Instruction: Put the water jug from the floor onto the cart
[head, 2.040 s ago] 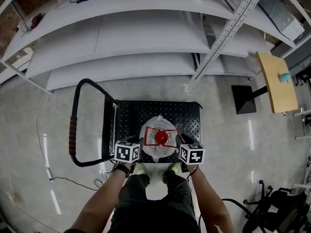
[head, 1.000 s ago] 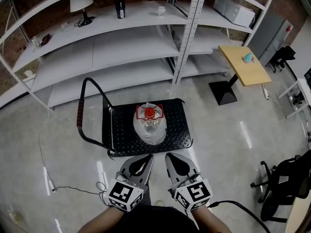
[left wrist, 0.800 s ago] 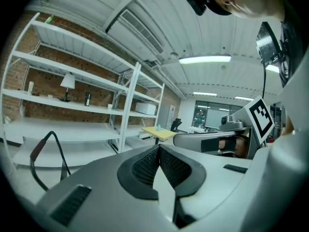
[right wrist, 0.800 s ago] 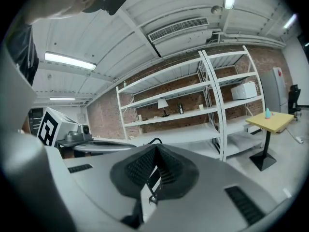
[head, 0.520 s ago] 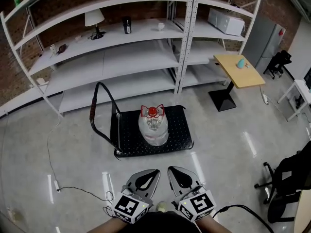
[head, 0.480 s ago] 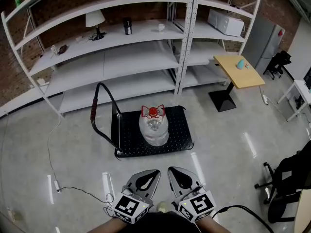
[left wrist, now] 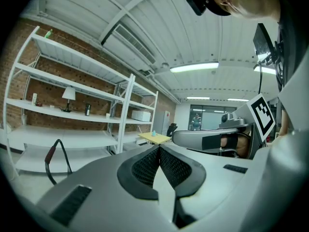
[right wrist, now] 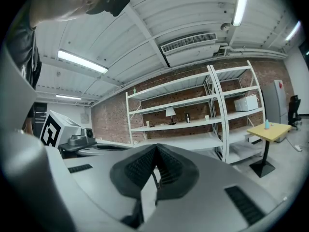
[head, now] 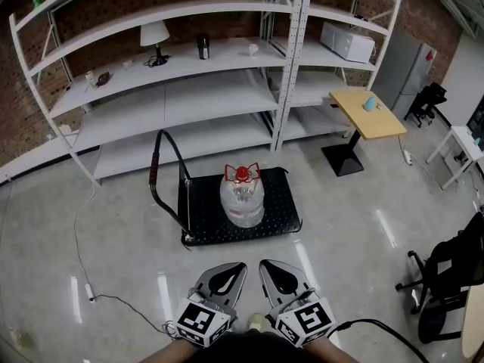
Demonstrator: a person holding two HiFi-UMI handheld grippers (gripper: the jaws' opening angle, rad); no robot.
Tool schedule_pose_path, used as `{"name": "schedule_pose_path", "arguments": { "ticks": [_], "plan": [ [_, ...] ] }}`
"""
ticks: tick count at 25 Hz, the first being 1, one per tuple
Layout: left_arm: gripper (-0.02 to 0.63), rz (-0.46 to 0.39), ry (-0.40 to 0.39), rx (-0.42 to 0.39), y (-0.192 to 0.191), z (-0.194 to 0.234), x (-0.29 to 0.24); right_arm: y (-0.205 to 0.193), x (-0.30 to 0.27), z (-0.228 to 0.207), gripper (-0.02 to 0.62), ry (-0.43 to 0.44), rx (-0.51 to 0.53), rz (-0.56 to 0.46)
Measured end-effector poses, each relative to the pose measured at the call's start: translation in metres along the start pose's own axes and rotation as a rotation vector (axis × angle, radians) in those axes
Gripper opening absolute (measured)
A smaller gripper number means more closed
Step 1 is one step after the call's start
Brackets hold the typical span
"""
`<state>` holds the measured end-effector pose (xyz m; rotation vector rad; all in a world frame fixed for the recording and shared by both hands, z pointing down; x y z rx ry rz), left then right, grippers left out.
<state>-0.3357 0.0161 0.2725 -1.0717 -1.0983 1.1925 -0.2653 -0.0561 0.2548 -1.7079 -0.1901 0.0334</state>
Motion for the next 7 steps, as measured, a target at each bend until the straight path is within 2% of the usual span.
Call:
{"name": "schedule_pose_path", "arguments": {
  "ticks": [7],
  "plan": [
    [0.005,-0.014,-0.010,-0.007,0.011,-0.003,0.015,0.008,0.004,0.021,0.002,-0.007,0.009,-0.016]
  ]
}}
Point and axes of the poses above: the fingertips, and each gripper's own axes: x backward along the fingers, z to its left, y out of its top, the point moved 5 cm from there along x, backward along the fingers, and after that the axes turned 13 degrees about -z, right-handed, at the moved point
